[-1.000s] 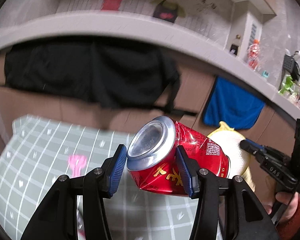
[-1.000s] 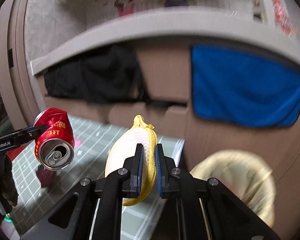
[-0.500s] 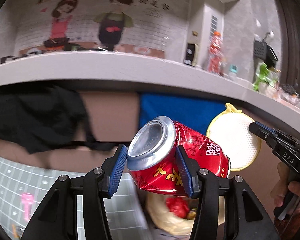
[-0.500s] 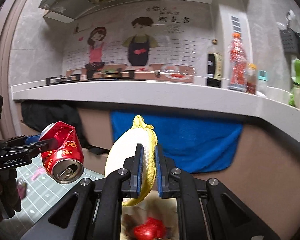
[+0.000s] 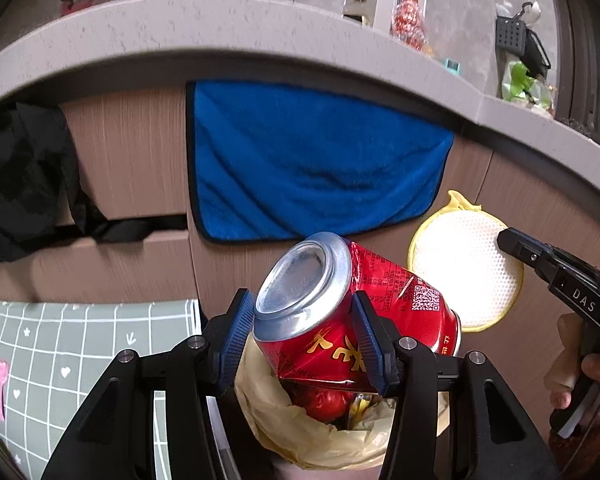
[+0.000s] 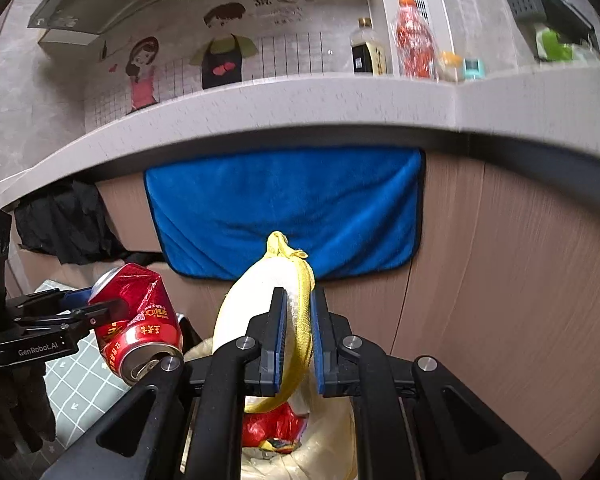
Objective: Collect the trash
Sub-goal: 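Carry the red can and mesh sponge over the yellow-lined bin, then open both grippers to drop the can and sponge into the bin, then move both grippers back over the table toward the remaining trash, then grasp the yellow chip bag with the left gripper while the right grasps the pink plastic item, then carry the chip bag and pink item over the yellow-lined bin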
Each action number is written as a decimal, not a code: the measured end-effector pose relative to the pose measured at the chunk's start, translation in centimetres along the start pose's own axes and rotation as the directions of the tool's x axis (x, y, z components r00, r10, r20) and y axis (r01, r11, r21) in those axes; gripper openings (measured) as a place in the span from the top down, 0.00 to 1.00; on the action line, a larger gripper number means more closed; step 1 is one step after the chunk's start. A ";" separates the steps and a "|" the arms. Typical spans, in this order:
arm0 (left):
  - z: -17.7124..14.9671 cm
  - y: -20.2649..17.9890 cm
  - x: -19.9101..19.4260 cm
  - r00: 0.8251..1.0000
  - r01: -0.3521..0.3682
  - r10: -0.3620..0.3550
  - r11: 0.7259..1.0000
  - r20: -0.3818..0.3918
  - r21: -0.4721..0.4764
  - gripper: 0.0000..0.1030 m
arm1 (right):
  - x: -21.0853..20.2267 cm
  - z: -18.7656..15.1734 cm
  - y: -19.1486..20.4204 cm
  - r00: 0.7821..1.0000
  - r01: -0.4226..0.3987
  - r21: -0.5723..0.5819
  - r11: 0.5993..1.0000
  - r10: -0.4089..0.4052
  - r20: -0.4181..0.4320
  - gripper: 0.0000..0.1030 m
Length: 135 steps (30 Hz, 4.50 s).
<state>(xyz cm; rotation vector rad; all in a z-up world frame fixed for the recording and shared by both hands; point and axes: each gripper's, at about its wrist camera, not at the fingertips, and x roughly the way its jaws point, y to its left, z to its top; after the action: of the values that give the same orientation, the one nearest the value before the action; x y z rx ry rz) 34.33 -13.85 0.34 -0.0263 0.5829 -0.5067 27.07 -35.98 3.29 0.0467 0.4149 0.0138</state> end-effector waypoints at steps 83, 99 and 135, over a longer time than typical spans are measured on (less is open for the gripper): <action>-17.4 33.6 -19.9 0.927 -0.371 0.348 0.785 -0.143 -0.496 0.89 | 9.3 -7.3 35.2 0.842 -0.467 -0.092 0.880 0.410 -0.350 0.53; -20.4 38.9 -25.0 0.944 -0.312 0.313 0.744 -0.104 -0.590 0.90 | 19.5 -10.6 50.8 0.751 -0.532 -0.109 0.840 0.408 -0.518 0.53; -16.2 33.8 -19.2 0.903 -0.429 0.378 0.769 -0.204 -0.473 0.80 | 8.5 -5.6 37.9 0.842 -0.514 -0.188 0.837 0.449 -0.300 0.69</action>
<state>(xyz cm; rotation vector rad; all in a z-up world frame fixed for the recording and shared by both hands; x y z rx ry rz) 27.18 26.64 -8.78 -0.3769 0.7838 0.0850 32.43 2.29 -3.43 -0.1142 0.6384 0.5866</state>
